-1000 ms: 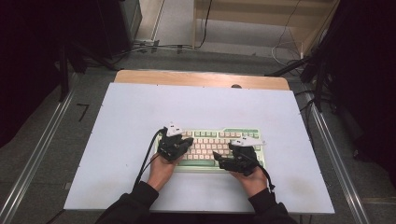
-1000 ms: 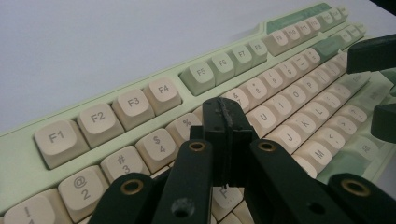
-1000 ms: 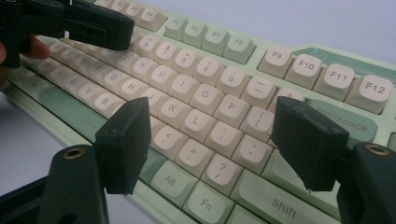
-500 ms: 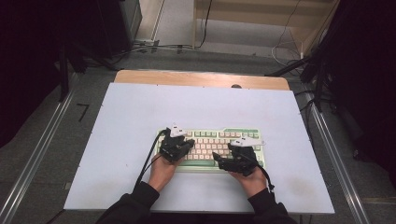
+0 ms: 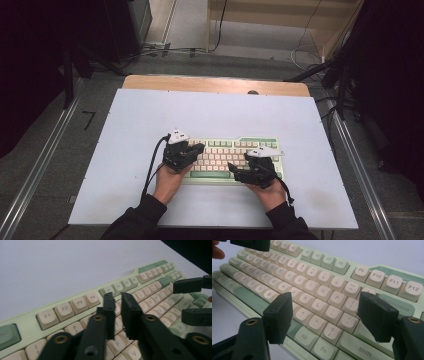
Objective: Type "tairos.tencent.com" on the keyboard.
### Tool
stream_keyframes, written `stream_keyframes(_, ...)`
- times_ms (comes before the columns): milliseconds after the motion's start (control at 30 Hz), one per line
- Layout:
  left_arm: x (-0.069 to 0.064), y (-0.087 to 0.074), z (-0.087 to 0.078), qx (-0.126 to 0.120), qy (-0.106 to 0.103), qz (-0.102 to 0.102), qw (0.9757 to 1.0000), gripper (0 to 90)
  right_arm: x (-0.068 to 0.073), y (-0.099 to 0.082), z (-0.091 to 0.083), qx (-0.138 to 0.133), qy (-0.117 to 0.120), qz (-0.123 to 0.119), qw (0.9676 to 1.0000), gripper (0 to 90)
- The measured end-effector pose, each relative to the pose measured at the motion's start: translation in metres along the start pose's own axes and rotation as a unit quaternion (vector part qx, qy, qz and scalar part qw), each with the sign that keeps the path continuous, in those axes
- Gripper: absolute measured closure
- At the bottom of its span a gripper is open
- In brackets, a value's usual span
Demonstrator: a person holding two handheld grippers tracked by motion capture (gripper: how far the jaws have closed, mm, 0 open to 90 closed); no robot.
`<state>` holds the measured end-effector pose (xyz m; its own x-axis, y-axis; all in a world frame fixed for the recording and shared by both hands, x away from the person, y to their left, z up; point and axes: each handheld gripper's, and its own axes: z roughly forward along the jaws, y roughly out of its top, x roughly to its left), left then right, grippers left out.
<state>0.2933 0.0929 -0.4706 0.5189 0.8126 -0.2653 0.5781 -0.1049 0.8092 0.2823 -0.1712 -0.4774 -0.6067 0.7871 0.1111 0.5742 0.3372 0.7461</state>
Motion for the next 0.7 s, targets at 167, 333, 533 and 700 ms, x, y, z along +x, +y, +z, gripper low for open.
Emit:
stream_keyframes(167,0.002,0.001,-0.005,0.000,0.013,0.009,0.9999,54.0,0.000,0.000,0.000,0.001,0.000,-0.001,1.0000,26.5)
stream_keyframes(333,0.007,0.002,-0.010,-0.004,0.033,0.009,0.9994,36.3,0.000,0.000,0.000,0.001,0.000,-0.001,1.0000,26.5)
stream_keyframes(533,0.018,0.002,-0.022,-0.027,0.052,-0.009,0.9982,31.6,0.000,0.000,0.000,0.001,0.000,-0.001,1.0000,26.5)
stream_keyframes(700,0.023,0.000,-0.027,-0.034,0.060,-0.015,0.9975,34.2,0.000,0.000,0.000,0.001,0.000,-0.001,1.0000,26.5)
